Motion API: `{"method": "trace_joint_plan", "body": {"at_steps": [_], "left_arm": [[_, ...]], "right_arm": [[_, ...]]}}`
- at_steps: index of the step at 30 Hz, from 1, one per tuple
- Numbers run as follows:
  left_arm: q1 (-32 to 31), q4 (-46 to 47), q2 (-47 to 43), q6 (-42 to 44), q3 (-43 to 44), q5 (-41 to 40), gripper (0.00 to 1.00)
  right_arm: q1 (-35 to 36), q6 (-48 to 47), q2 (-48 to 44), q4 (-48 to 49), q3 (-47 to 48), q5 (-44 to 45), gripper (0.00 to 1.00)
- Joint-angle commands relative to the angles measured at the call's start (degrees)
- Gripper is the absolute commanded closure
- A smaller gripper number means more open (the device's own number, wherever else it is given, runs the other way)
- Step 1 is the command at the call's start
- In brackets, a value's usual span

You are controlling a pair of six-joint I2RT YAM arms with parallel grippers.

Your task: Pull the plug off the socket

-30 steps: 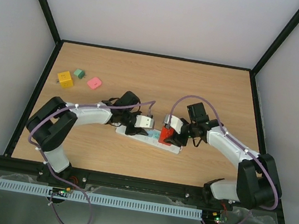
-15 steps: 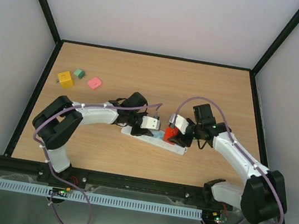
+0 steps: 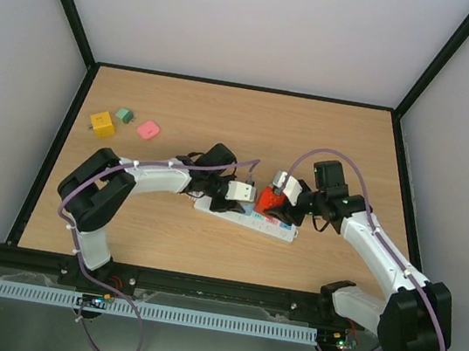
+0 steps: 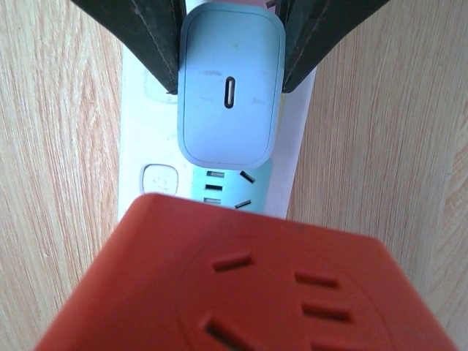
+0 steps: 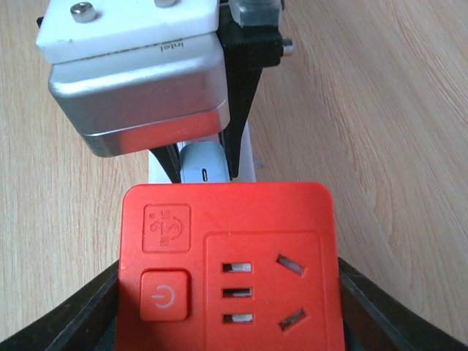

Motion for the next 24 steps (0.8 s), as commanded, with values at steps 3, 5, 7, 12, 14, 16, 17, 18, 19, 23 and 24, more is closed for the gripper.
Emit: {"method": "trace_joint_plan", "body": {"at_steps": [3, 5, 7, 12, 14, 16, 17, 18, 19, 23, 24], "left_arm": [[0.2, -6.7, -0.9, -3.7, 1.8, 0.3, 0.64], [0.5, -7.4, -2.0, -5.0, 3.1, 1.1, 0.47], [0.8, -7.8, -3.2, -6.8, 4.5, 1.7, 0.3], [2.3, -8.5, -7.0, -10.8, 7.1, 4.0, 0.01], [2.8, -8.0, -9.4, -12.3, 6.9, 3.3, 0.0], [3.5, -7.8, -11.8, -13.9, 6.5, 2.2, 0.01], [3.8, -7.7, -13.1, -14.6, 6.2, 1.5, 0.01], [4.1, -7.2, -14.6, -15.5, 5.8, 0.8, 0.01], [4.4, -6.5, -16.1, -16.3, 5.2, -0.2, 0.0], [5.0, -4.9, -21.4, -18.3, 4.1, -5.4, 0.01], [5.2, -5.7, -21.6, -18.9, 5.2, -6.7, 0.01]], "right_arm": [[-1.6, 5.3, -2.6, -0.1, 2.3, -1.9, 0.77], [-1.9, 8.8, -2.8, 1.0, 3.1, -3.0, 0.78], [-1.9, 12.9, -2.9, 2.9, 3.9, -4.1, 0.78], [-2.3, 22.7, -3.4, 8.0, 6.3, -5.3, 0.77], [-2.4, 27.4, -3.2, 10.6, 7.4, -4.7, 0.77], [-2.4, 33.1, -2.7, 13.4, 8.4, -3.4, 0.77], [-2.4, 35.5, -2.3, 14.7, 8.9, -2.5, 0.77], [-2.4, 38.0, -2.1, 16.0, 9.3, -1.8, 0.77], [-2.5, 40.4, -1.8, 17.4, 9.6, -1.2, 0.77], [-2.5, 50.3, -1.6, 23.4, 10.4, -1.7, 0.76], [-2.5, 52.0, -1.4, 24.5, 10.5, -2.0, 0.76]]}}
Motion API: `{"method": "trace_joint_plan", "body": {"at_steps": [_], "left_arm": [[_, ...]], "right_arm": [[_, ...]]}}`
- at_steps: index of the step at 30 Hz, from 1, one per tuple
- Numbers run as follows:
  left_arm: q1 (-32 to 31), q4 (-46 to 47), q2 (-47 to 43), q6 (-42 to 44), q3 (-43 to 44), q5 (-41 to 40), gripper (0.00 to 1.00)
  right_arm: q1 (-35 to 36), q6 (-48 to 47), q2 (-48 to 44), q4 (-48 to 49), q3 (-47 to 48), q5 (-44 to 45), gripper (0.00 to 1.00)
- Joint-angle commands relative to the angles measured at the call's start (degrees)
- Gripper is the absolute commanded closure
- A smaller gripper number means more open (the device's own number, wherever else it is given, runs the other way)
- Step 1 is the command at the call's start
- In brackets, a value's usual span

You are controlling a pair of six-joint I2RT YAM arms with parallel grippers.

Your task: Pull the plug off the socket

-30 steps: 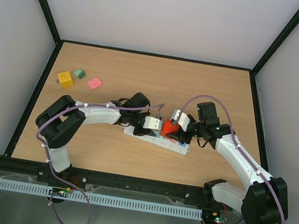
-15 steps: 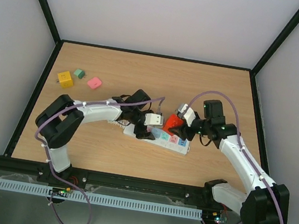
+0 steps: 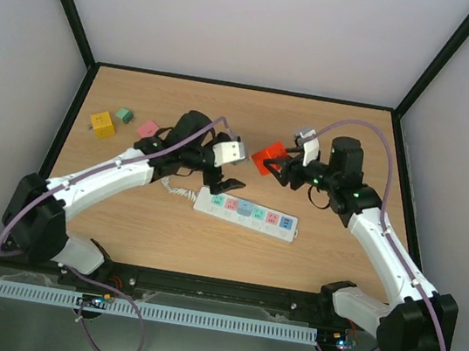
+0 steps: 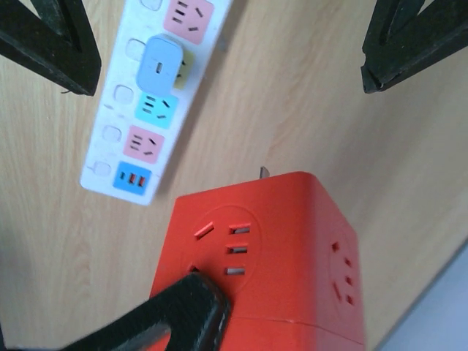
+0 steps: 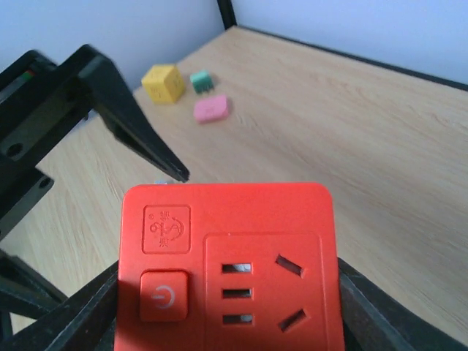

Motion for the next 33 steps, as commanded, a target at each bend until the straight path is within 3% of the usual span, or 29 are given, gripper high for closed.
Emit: {"method": "trace_joint_plan", "body": {"at_steps": [1, 12, 31, 33], "left_arm": [[0.8, -0.2, -3.1, -3.9, 1.4, -6.0, 0.01], [0.7, -1.3, -4.3, -4.1, 6.0, -9.2, 0.01], [-4.3, -0.9, -1.5, -0.4, 10.8, -15.3, 0.01], [-4.4, -1.2, -1.3, 0.6, 10.9, -15.4, 0.05]], "right_arm": [[-0.3, 14.2, 0.7, 10.6, 2.9, -0.7, 0.76], [0.1, 35.7, 5.6, 24.0, 1.9, -8.2, 0.76], [5.3, 38.7, 5.6, 28.4, -1.4, -7.8, 0.75], [5.4, 38.9, 5.6, 28.5, -1.5, -7.9, 0.75]]}}
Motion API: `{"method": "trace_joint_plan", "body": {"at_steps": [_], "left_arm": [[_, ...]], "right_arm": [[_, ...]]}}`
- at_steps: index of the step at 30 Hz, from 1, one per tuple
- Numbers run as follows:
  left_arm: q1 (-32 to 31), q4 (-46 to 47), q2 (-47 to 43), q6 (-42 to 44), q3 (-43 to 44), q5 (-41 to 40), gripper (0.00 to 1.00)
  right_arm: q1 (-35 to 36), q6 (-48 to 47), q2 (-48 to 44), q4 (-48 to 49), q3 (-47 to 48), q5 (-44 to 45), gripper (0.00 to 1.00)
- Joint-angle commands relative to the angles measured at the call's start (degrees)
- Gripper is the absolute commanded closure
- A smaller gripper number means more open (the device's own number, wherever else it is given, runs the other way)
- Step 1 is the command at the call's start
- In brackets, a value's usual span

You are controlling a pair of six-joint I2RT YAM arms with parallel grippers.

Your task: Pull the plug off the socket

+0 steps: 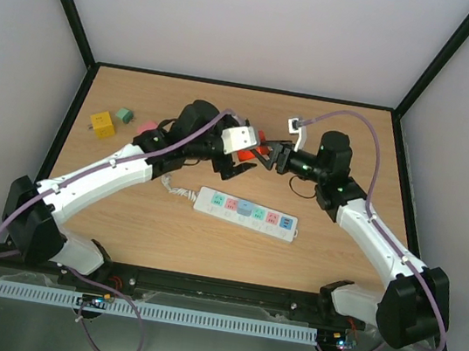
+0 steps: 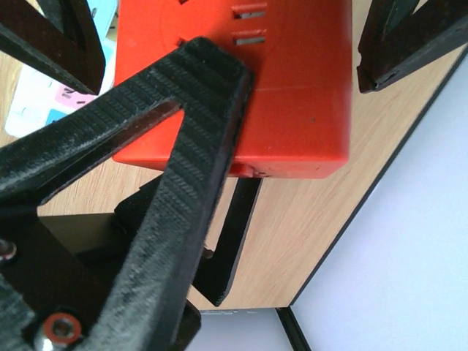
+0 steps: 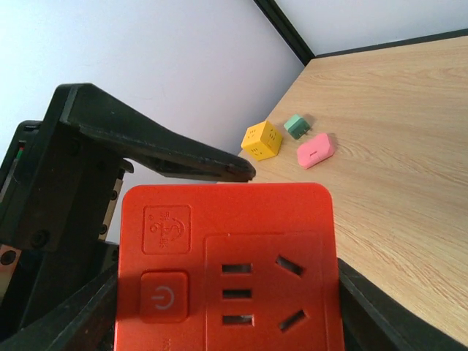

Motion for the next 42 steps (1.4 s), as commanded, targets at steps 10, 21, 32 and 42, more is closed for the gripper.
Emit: {"method": "trace_joint_plan", "body": {"at_steps": [10, 21, 32, 42], "left_arm": [[-1.4, 0.2, 1.1, 3.3, 1.6, -6.4, 0.34], [-0.9, -1.1, -0.1, 3.2, -1.1, -6.7, 0.57], [7.4, -4.7, -3.1, 2.4, -5.2, -2.5, 0.6], [26.6, -12.1, -3.6, 3.8, -7.1, 6.1, 0.6]], "right_arm": [[0.6, 2.5, -1.1, 5.0, -0.8, -0.7, 0.71], [0.6, -2.3, -1.6, 0.4, 1.2, 0.6, 0.24], [0.4, -8.8, -2.7, -5.5, 3.4, 2.0, 0.0], [0.3, -11.6, -3.0, -6.3, 2.8, 2.5, 0.02]]}}
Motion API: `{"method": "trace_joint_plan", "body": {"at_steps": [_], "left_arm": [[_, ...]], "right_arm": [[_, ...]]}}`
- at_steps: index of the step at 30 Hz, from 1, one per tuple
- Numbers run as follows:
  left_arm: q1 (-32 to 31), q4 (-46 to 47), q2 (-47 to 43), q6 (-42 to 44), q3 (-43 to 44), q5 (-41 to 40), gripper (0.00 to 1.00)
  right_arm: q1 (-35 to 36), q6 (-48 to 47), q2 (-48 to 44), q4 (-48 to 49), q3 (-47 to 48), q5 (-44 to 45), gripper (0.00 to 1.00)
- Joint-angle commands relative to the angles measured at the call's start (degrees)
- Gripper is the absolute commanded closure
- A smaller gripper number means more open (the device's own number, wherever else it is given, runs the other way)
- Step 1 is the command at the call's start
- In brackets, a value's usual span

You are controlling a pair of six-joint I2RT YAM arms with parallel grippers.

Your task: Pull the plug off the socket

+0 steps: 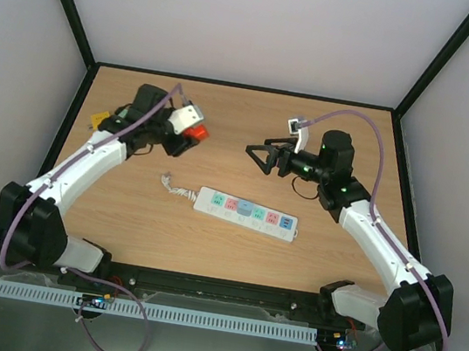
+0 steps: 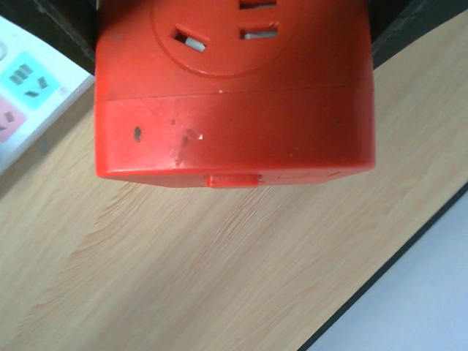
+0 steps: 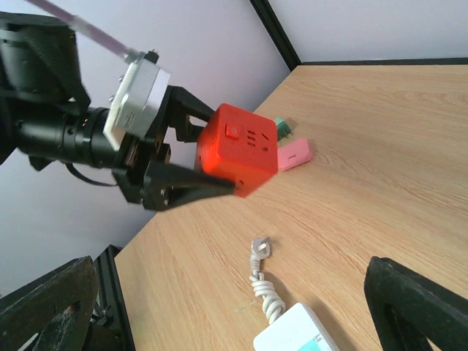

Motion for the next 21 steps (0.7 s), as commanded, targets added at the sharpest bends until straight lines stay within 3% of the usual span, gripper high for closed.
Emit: {"method": "trace_joint_plan", "body": {"at_steps": [1, 12, 21], "left_arm": [[8.1, -4.0, -1.9, 1.4, -1.5, 4.5, 0.59], [30.1, -5.3, 2.5, 7.5, -5.5, 4.7, 0.6], [36.6, -3.4, 11.5, 10.8, -5.8, -0.7, 0.6]], "right_arm": [[0.0, -2.4, -1.2, -0.4, 1.0, 0.5, 0.02], [0.0, -3.2, -2.1, -0.2, -0.4, 0.1, 0.02], [0.1, -3.5, -2.3, -0.2, -1.0, 0.0, 0.02]]}}
